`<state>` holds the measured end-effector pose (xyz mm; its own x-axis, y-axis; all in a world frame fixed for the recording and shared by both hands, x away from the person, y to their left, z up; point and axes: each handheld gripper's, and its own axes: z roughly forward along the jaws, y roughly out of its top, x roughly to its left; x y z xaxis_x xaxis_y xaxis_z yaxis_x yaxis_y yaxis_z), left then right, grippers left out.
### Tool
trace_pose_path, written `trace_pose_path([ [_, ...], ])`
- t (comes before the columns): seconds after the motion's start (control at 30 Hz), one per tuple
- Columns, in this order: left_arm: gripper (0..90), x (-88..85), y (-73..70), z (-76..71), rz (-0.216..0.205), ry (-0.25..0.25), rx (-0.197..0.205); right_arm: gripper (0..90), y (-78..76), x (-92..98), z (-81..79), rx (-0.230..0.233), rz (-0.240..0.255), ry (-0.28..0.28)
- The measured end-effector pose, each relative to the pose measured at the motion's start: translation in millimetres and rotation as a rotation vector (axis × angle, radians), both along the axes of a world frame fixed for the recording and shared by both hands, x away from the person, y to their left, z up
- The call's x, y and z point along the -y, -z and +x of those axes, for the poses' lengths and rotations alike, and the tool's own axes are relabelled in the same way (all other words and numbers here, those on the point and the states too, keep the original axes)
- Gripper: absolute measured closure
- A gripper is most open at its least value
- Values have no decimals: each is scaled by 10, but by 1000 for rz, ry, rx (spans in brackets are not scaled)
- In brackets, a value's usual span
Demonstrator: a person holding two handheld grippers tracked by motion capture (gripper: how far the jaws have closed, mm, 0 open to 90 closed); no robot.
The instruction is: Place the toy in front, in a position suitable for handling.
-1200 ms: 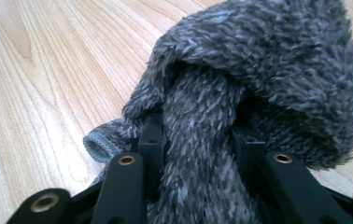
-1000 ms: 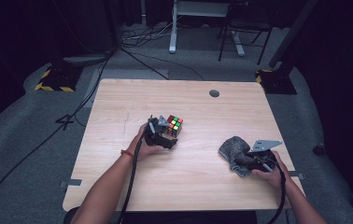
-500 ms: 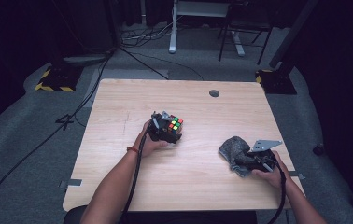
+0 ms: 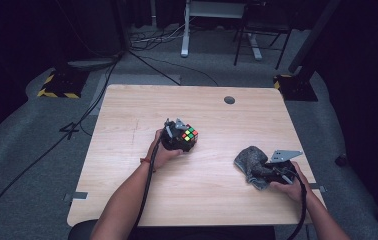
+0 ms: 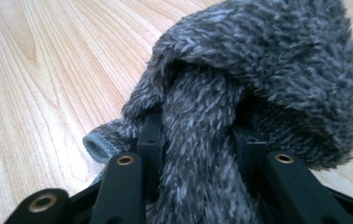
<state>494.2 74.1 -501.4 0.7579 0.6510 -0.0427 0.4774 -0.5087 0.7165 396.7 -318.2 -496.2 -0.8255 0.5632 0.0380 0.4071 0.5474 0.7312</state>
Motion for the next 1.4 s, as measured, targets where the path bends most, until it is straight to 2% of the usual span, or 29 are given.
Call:
trace_pose_path([
  [0.27,334,-91,-2,-225,11,95,3,635,2,1,0,1,2,-1],
  [0.4,334,-167,-15,-364,37,136,7,632,5,-4,-7,8,2,-4],
  [0.47,335,-206,-22,-436,42,157,-3,626,-1,-12,-10,7,-2,-3],
  [0.57,335,-252,-37,-552,60,203,-6,605,-6,-20,-11,9,-7,-10],
  [0.7,336,-291,-34,-706,62,259,0,507,-24,-34,-7,-2,-11,-18],
  [0.83,335,-301,-18,-818,48,293,9,387,-45,-21,-7,-4,-20,4],
  [0.9,335,-308,-3,-839,32,286,14,329,-66,-11,-16,-4,-32,20],
  [0.97,334,-307,-13,-837,43,301,12,279,-89,4,-30,3,-43,37],
  [1.13,334,-295,-15,-850,45,305,12,260,-183,57,-89,30,-3,49],
  [1.27,334,-258,-14,-863,44,321,12,267,-274,39,-116,55,50,62],
  [1.4,334,-217,-8,-877,39,335,15,270,-254,-56,-88,54,37,66],
])
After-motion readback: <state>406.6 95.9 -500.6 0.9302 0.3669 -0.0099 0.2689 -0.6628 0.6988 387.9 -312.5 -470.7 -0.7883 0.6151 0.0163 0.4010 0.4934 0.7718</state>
